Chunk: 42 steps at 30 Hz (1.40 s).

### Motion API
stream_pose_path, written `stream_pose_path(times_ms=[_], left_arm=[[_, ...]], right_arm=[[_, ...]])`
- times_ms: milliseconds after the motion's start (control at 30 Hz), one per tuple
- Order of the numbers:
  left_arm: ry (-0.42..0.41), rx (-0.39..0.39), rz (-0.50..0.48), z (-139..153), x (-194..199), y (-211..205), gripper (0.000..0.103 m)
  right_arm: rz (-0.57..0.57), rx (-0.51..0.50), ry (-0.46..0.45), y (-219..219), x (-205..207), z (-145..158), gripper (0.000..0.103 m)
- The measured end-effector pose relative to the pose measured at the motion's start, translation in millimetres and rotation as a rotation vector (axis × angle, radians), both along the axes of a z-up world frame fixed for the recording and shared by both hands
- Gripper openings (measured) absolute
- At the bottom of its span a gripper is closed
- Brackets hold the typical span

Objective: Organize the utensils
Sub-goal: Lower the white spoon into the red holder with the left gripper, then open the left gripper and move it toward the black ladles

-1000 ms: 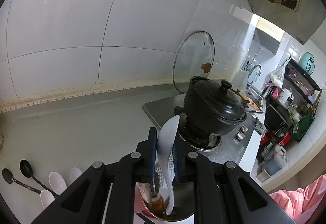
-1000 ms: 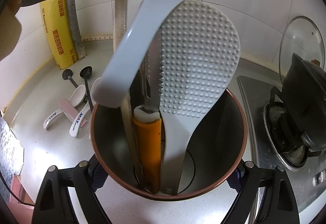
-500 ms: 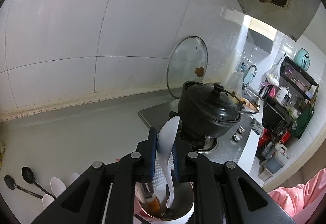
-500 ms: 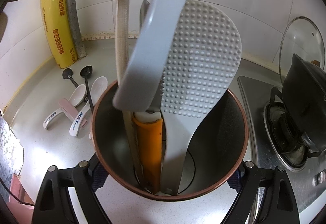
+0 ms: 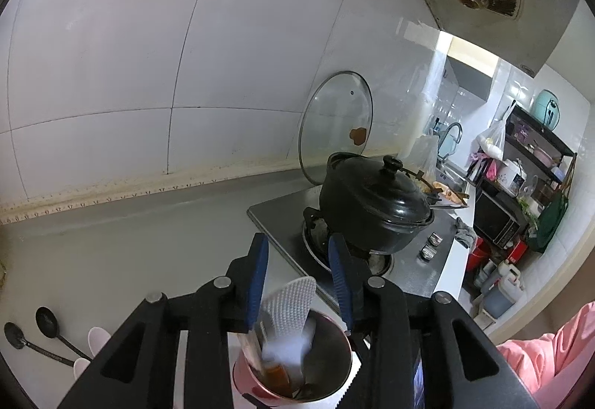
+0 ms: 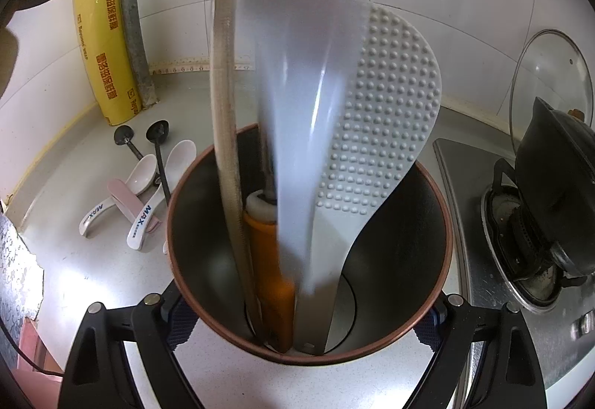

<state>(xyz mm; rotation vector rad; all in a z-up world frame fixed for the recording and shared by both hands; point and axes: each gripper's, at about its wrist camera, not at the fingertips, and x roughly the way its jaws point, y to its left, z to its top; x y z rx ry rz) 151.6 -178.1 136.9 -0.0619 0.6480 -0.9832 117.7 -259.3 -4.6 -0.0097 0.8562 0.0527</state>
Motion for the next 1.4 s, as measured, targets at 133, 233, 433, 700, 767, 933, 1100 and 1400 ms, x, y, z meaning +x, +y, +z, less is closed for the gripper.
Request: stream_pose_path(times_ms=[133,233,433,700,767,933,1100,1400], left_arm=[[0.023,-0.003,0.021,-3,1,6,0.034],[0.039,-0.001,0.049,-5,3,15,0.035],[0.072,0.026,0.133,-13,5,35,0.061],[0.144,0.073,0.299,-35,14,80,0.074],[0.164,0.091,0.345,-43,16,92,0.075],[0.239,0.121,0.426,-64,19,114,0.075],[0.273,0.142,0.465,-78,16,127,0.075],[0.328,0.176,0.51,-97,19,136,0.075]], right_arm=[[0.0,0.0,-0.001,1,-2,2,0.093],[0.0,0.001,0.001,1,-2,2,0.093],[0.003,0.0,0.0,-3,-1,3,0.093],[-0.002,0.009,-0.001,-7,-7,1,0.093],[0.0,0.01,-0.001,-8,-8,1,0.093],[0.0,0.013,-0.003,-9,-8,2,0.093],[-0.007,0.047,0.01,-16,-9,2,0.093],[-0.008,0.058,0.007,-19,-13,4,0.093]])
